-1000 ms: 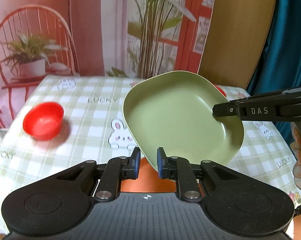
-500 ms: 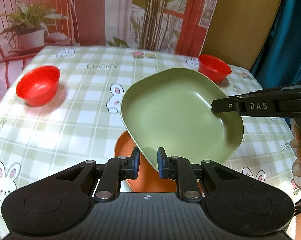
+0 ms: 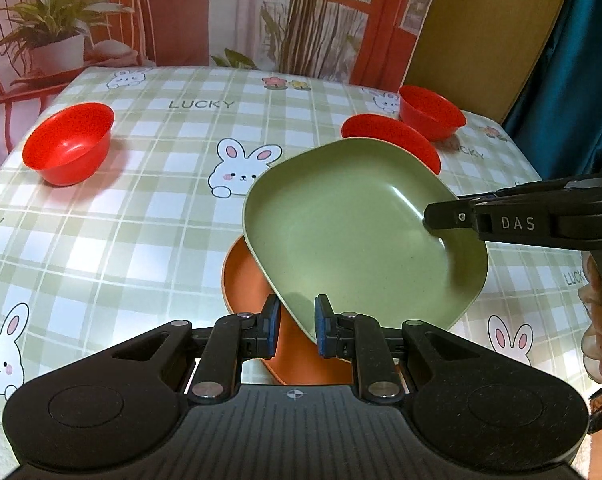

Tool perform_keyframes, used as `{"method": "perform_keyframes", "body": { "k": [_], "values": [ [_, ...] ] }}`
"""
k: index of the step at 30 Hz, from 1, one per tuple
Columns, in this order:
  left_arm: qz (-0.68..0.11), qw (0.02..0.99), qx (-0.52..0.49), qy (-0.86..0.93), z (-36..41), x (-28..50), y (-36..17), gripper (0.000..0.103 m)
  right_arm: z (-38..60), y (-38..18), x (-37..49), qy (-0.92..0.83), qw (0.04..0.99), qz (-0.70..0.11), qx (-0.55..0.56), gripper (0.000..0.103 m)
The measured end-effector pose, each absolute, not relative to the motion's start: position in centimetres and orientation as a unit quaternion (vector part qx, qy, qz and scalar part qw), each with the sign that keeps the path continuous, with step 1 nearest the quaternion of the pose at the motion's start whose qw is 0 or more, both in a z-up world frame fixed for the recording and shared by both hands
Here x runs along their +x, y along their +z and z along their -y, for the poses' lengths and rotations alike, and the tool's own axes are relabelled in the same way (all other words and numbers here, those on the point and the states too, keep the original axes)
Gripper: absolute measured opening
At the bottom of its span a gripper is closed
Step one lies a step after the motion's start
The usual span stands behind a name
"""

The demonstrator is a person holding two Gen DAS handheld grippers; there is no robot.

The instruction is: Organize plates and bowls

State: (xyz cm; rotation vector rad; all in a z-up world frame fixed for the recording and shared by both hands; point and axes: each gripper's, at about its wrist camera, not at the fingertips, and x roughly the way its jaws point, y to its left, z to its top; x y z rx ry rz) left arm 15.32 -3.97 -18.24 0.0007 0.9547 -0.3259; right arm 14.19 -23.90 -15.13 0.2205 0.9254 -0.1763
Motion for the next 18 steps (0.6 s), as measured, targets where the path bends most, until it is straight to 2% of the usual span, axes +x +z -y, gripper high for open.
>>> {"method": "perform_keyframes", "body": {
  "k": [18],
  "values": [
    [-0.477,0.866,-0.003,-0.151,3.7,15.6,-19.1,0.019,23.3,-16.8,14.4,-0.082,0.875,-0.466,0.107,0.007]
  ]
}}
